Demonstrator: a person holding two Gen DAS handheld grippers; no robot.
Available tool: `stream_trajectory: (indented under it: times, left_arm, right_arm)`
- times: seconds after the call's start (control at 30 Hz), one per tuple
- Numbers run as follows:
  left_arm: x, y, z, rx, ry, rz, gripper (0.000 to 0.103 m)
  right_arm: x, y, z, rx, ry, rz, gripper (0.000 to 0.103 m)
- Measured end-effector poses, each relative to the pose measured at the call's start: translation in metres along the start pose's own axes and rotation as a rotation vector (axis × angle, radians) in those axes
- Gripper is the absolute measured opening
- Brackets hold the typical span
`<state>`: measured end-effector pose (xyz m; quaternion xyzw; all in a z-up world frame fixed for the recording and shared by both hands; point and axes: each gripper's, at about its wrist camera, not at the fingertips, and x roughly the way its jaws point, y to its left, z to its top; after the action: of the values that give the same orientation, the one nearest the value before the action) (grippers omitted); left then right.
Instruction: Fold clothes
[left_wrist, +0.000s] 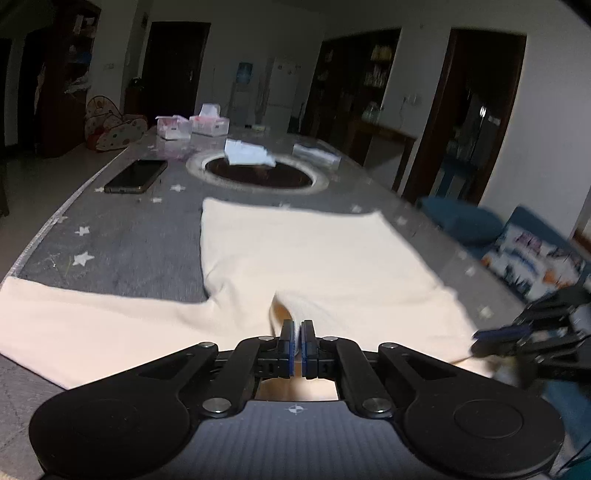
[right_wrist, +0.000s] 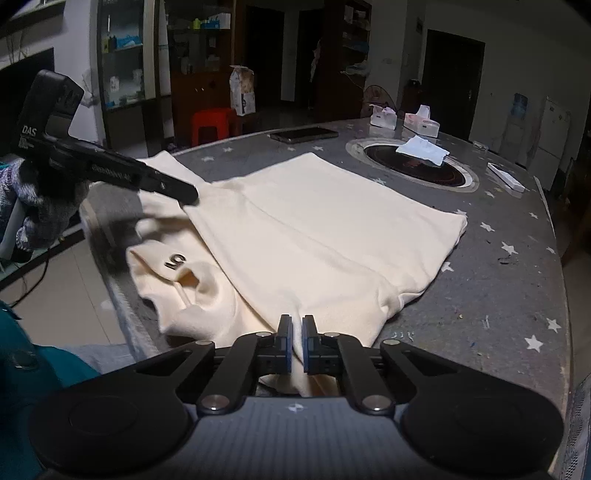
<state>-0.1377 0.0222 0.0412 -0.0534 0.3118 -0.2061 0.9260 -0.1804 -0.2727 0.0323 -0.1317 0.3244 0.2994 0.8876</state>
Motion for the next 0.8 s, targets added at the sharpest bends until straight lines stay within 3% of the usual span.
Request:
stream_trajectory:
  times: [0.13,0.2,0.33,0.57,0.8]
  left_arm:
    - [0.006,0.003,-0.006,0.009,0.05,0.026,0.005]
    - [0.012,0.005,-0.011,0.009,0.086,0.044,0.007]
    - [0.003,0.003,-0.006,0.037,0.051,0.057,0.008]
    - [0.021,-0.009,0.007,0.058,0.005,0.0,0.008]
    - [0.024,0.003,0.001,0.011,0.002,0.034,0.008]
  right_arm:
    - [0.001,-0.004,-0.003,0.0,0.033,0.043,0.005]
    - [0.002,-0.003,-0.005,0.005,0.043,0.055,0.011]
    - [-0.008,-0.008,0.0,0.03,0.015,0.073,0.012]
    - [0.012,-0.035,0.018,0.122,-0.039,-0.042,0.012]
    - [0.047,-0.043,0.013,0.17,-0.015,-0.068,0.012]
